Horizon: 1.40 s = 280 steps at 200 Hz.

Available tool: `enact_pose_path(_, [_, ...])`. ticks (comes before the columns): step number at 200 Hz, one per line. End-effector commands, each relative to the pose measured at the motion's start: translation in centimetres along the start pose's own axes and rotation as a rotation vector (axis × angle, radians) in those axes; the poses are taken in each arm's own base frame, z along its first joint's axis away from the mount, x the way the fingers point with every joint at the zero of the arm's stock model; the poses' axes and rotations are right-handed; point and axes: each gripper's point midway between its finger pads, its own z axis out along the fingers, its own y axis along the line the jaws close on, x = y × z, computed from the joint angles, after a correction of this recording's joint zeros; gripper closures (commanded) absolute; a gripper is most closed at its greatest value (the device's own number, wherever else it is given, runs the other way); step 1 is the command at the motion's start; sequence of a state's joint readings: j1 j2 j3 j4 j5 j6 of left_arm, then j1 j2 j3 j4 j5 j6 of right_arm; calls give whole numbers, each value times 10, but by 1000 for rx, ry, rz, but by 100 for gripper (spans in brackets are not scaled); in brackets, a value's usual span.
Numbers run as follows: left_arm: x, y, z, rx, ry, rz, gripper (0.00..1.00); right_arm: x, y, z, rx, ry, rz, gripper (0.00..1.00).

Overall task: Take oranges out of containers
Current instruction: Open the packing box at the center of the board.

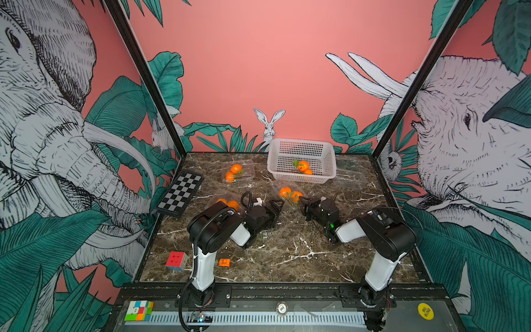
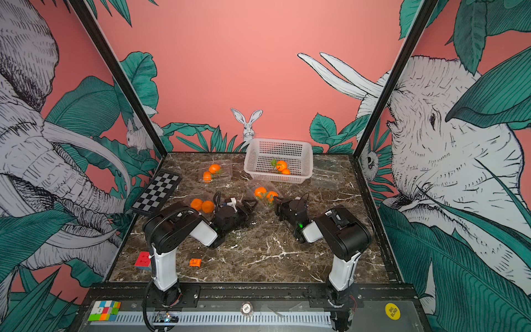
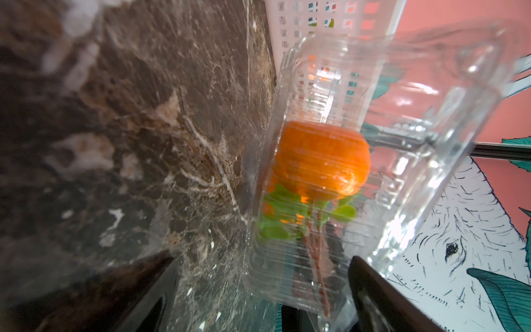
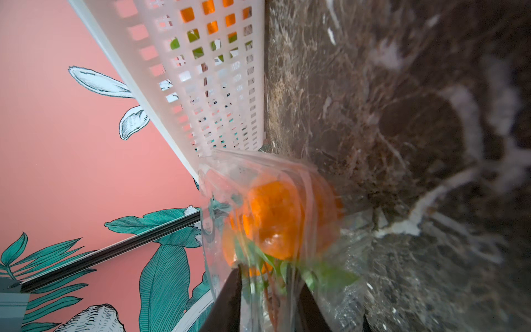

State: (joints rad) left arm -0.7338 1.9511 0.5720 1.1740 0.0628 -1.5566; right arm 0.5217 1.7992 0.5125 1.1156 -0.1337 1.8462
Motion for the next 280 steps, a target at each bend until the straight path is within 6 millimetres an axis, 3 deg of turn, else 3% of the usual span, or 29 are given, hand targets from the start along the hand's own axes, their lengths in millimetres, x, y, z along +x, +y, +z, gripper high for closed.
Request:
enact_pose_path(1, [5,31,-5,-94,7,-14,6,4,0,2,-1,3,-23,73])
enact_pose_path(131, [4,39,-21,-107,-5,-7,6,-3,7,-3,6,-48,-28,75])
enact_pose_path(280, [7,48,-20,-120,-1,-12,6,10,16,5,-14,-29,-16,75])
